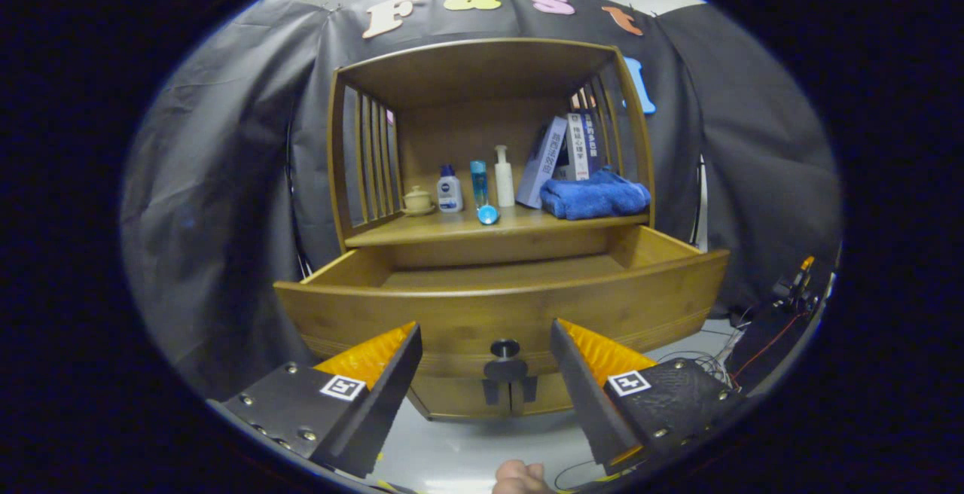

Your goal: Pull open the drawer, take out the items inside it, and place them on the countertop above the cabinet.

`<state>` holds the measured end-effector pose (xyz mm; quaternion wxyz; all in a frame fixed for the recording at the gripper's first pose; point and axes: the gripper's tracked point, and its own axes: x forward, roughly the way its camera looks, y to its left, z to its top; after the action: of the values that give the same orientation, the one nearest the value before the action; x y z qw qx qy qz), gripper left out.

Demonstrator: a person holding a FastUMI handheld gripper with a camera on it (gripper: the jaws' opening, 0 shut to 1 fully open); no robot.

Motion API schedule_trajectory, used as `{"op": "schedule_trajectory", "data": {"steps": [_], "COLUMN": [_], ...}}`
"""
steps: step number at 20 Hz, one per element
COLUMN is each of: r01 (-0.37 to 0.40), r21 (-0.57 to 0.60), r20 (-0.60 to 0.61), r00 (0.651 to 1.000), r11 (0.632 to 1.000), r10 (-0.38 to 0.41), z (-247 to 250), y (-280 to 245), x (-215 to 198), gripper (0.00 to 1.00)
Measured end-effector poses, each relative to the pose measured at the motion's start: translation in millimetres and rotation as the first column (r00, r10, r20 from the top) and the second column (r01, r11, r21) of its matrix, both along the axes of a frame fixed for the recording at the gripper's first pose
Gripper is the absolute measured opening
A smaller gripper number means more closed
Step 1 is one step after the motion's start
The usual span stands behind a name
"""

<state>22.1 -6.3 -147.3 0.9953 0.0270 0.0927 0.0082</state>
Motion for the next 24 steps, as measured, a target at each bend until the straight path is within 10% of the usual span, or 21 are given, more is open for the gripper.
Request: {"op": "schedule_trajectory", "data": {"steps": [24], "r01": [0.006], "r21": [0.059], "r20": [-0.078], "r00": [0.997], "r11": [0.998], "r10": [-0.002], "z": [-53], "y": [6], "x": [77], "gripper": [0.98]}}
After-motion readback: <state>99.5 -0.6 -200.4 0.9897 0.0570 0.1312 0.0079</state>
